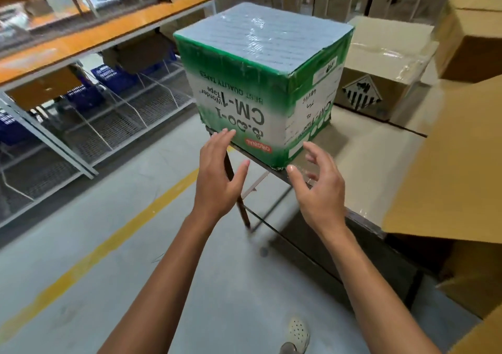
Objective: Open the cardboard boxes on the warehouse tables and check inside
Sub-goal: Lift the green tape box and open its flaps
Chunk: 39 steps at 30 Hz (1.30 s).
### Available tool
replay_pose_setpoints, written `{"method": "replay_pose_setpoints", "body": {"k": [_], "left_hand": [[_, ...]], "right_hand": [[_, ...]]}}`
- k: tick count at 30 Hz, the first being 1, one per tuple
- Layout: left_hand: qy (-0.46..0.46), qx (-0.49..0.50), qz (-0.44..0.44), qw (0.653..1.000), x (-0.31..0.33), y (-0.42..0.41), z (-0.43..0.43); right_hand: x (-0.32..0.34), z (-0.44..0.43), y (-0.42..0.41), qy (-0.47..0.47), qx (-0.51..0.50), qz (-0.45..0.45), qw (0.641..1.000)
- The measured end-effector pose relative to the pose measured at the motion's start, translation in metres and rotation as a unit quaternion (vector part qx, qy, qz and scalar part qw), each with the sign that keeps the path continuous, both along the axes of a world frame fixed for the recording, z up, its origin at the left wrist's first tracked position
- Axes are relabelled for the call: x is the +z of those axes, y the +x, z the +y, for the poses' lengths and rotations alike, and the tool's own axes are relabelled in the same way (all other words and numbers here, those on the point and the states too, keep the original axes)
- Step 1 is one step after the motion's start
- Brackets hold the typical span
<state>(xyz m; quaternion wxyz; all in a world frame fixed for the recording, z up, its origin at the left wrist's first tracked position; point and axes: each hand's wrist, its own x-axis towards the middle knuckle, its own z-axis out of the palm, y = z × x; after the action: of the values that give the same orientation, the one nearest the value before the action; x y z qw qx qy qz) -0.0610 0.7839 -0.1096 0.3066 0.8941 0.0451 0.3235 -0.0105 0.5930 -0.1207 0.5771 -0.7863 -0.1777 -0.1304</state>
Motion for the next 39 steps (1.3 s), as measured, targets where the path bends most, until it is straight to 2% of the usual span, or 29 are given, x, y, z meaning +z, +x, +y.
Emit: {"method": "replay_pose_setpoints", "body": {"k": [7,17,19,22,24,26,28,31,34,39], "left_hand": [[0.054,-0.042,-0.026,0.997,0.045,0.088,0.028],[0.092,-0.146,-0.055,0.983,0.100,0.197,0.066],[0.115,-0.166,-0.039,0.979,0.117,0.221,0.061],[0.145,-0.193,0.012,0.970,0.139,0.256,0.046],[0.137,-0.225,0.097,0.960,0.143,0.275,0.033],[0.134,-0.256,0.204,0.935,0.140,0.286,0.022],[0.196,-0.245,0.260,0.913,0.135,0.289,0.013],[0.227,-0.235,0.257,0.910,0.135,0.280,0.015],[0.186,-0.265,0.256,0.911,0.144,0.267,0.024],[0.110,-0.259,0.249,0.927,0.153,0.243,0.023]], "right_hand": [[0.027,0.028,0.078,0.019,-0.033,-0.027,0.999],[0.072,0.069,0.161,0.030,-0.155,-0.081,0.984],[0.079,0.071,0.183,0.028,-0.186,-0.060,0.980],[0.077,0.082,0.200,0.047,-0.180,0.029,0.982],[0.063,0.096,0.195,0.051,-0.175,0.060,0.981],[0.054,0.103,0.187,0.050,-0.182,0.056,0.980],[0.058,0.097,0.184,0.047,-0.189,0.045,0.980],[0.068,0.077,0.183,0.066,-0.202,0.049,0.976],[0.064,0.055,0.187,0.125,-0.195,0.096,0.968],[0.044,0.017,0.219,0.099,-0.176,0.195,0.960]]}}
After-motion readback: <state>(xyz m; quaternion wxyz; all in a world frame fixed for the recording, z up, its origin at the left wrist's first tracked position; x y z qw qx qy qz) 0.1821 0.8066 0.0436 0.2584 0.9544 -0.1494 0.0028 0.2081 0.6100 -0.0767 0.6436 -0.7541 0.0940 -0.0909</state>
